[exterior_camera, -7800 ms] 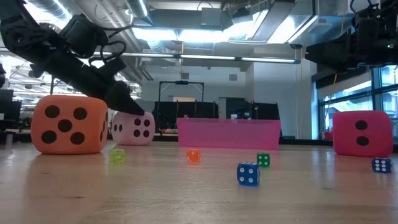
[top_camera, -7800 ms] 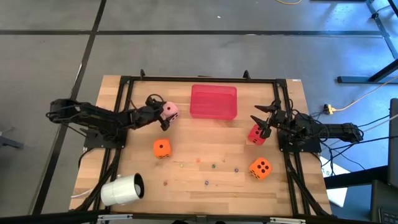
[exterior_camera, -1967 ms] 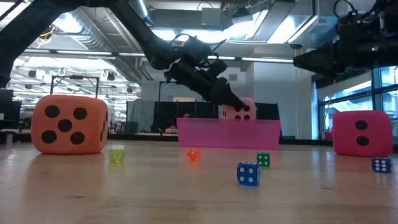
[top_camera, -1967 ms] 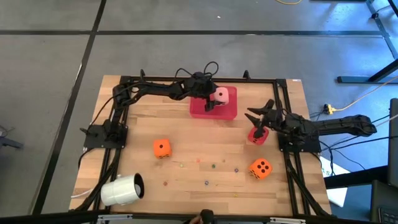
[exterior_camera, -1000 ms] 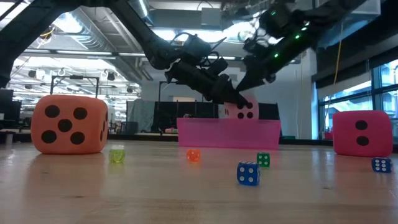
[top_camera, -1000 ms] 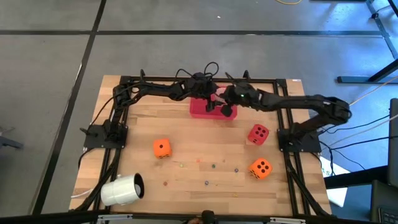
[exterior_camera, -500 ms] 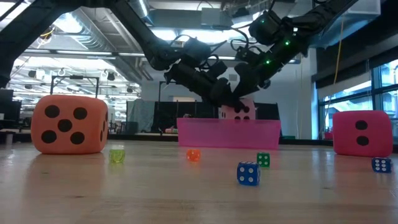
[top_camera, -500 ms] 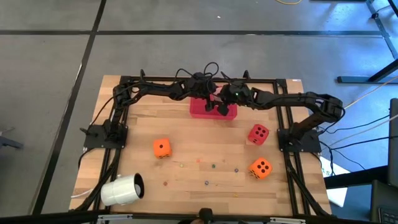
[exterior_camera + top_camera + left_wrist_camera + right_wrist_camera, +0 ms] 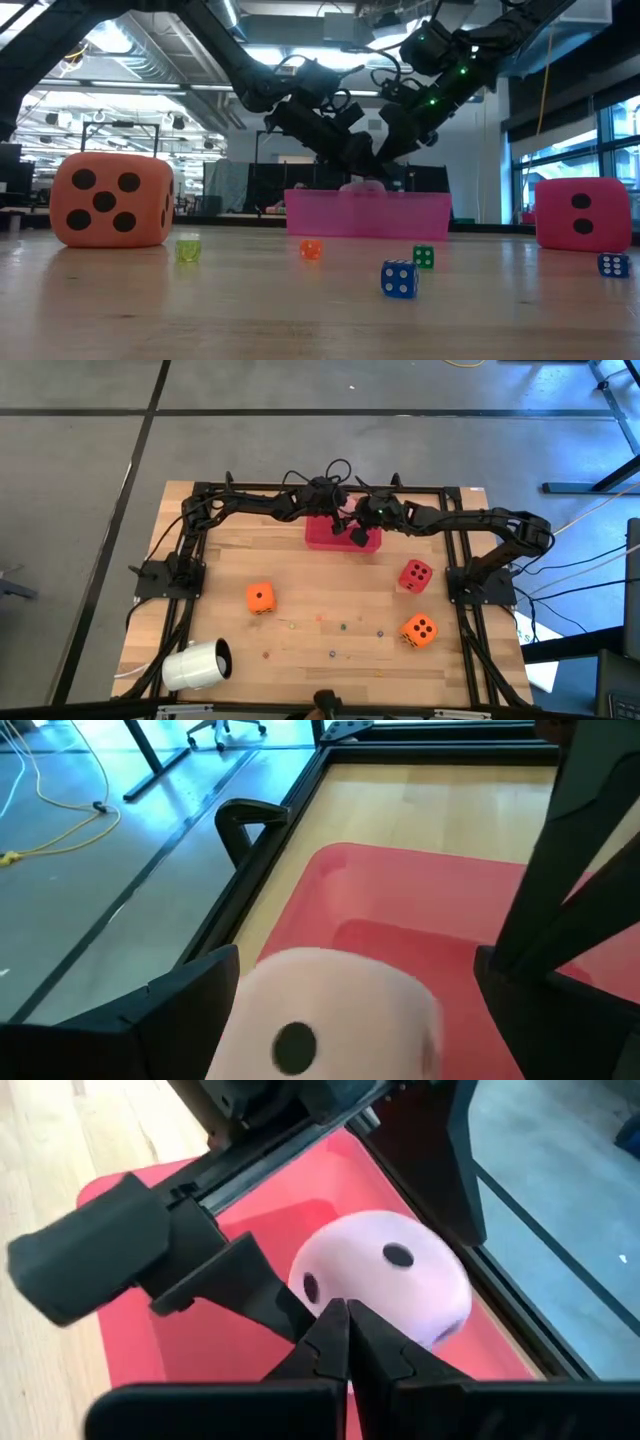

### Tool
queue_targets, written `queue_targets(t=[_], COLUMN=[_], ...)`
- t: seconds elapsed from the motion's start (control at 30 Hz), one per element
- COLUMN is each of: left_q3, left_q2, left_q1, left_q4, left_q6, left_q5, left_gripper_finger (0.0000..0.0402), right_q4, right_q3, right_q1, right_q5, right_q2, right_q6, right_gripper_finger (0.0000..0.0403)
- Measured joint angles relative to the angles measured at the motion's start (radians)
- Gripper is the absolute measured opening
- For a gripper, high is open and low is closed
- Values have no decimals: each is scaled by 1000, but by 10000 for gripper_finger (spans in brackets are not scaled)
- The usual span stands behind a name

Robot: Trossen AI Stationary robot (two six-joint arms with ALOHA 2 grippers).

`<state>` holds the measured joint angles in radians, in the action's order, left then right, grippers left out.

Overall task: Pick & Place Dice
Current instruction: Put the large red dice into the red container

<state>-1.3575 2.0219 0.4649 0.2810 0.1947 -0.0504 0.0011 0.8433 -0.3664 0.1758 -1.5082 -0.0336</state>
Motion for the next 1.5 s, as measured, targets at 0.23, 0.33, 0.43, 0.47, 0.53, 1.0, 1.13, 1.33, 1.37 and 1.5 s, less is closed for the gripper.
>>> queue_targets(t=[0.23,0.33,0.43,0.47,0.53,1.0,1.13,1.33,1.37,1.5], left_q3=[0,0,0,0,0,57,173,408,446,572], left_q2=[-3,-31,-83,-104,-151,-582,-727,-913,-937,-1014], left_q1=[-21,-26,-23,-23,-18,-20,-20,-33,-37,-52], left_q4=[0,-39,-155,-206,-316,-740,-714,-633,-610,-529], left_q6=[64,52,46,45,46,20,-11,-83,-92,-117], left_q5=[9,31,35,37,38,242,237,239,239,239], left_gripper_finger=[398,398,398,398,398,398,398,398,398,398], right_q4=[19,15,-11,-24,-40,-127,-267,-579,-625,-758], right_q3=[-1,-1,-1,-1,-1,-2,-2,-2,-2,-2], right_q1=[0,0,0,0,0,39,71,129,137,167], right_q5=[-1,26,61,71,90,96,96,73,74,68], right_q2=[0,0,0,0,0,90,204,360,375,397], right_q6=[-12,-15,-11,-12,-12,-27,-12,33,61,198], right_gripper_finger=[2,3,6,6,6,5,11,55,68,133])
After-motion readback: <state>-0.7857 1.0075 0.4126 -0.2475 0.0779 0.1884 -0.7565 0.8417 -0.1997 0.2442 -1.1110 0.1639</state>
